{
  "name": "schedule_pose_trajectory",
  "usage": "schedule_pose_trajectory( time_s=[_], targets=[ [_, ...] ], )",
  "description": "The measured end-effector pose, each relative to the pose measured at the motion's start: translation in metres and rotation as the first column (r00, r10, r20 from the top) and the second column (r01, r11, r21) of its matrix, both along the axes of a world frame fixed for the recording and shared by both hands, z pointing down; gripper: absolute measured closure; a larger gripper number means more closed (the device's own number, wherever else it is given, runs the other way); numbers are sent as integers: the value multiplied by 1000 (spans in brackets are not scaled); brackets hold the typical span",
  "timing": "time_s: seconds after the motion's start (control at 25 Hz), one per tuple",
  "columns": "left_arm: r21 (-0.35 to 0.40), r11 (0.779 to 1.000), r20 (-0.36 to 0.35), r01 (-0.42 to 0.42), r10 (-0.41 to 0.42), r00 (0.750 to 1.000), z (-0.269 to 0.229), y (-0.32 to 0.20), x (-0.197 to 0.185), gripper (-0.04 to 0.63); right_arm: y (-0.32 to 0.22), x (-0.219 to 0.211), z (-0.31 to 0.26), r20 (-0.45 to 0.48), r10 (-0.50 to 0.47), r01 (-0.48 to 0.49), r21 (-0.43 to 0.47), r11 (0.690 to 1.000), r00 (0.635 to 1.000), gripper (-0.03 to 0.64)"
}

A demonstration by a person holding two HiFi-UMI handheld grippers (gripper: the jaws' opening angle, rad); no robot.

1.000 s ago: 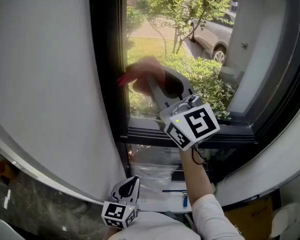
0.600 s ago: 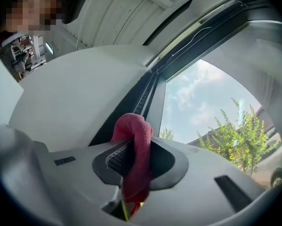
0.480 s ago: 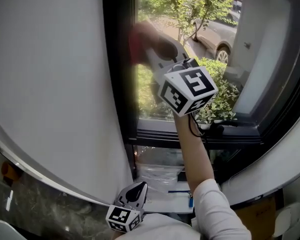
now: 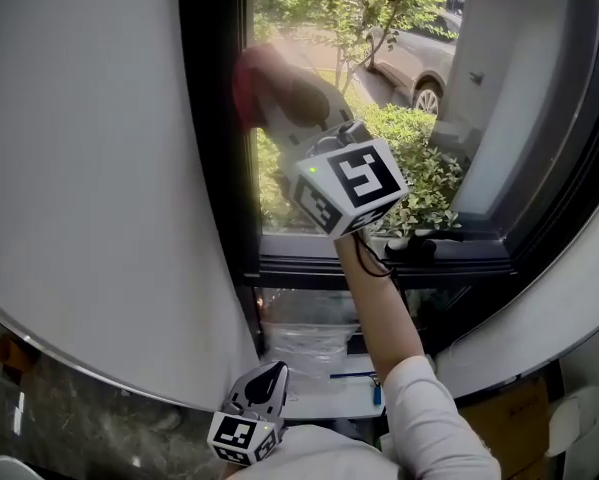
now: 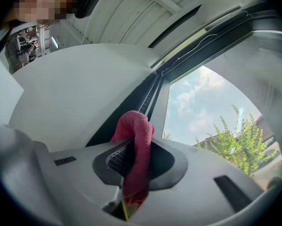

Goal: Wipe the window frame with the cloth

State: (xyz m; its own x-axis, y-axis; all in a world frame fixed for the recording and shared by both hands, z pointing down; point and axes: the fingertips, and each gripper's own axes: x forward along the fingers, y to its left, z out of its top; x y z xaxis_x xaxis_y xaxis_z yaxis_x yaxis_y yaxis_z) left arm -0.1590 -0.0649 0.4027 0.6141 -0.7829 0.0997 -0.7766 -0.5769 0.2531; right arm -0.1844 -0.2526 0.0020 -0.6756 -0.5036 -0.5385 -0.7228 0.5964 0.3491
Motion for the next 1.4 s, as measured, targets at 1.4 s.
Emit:
schedule_pose_trajectory(
  time_s=[1.4],
  targets=[
    [7,998,74,-56,55,996,8,-5,20,585,-1,-2,38,-35,-16,16,-19,1000,999,545]
  ],
)
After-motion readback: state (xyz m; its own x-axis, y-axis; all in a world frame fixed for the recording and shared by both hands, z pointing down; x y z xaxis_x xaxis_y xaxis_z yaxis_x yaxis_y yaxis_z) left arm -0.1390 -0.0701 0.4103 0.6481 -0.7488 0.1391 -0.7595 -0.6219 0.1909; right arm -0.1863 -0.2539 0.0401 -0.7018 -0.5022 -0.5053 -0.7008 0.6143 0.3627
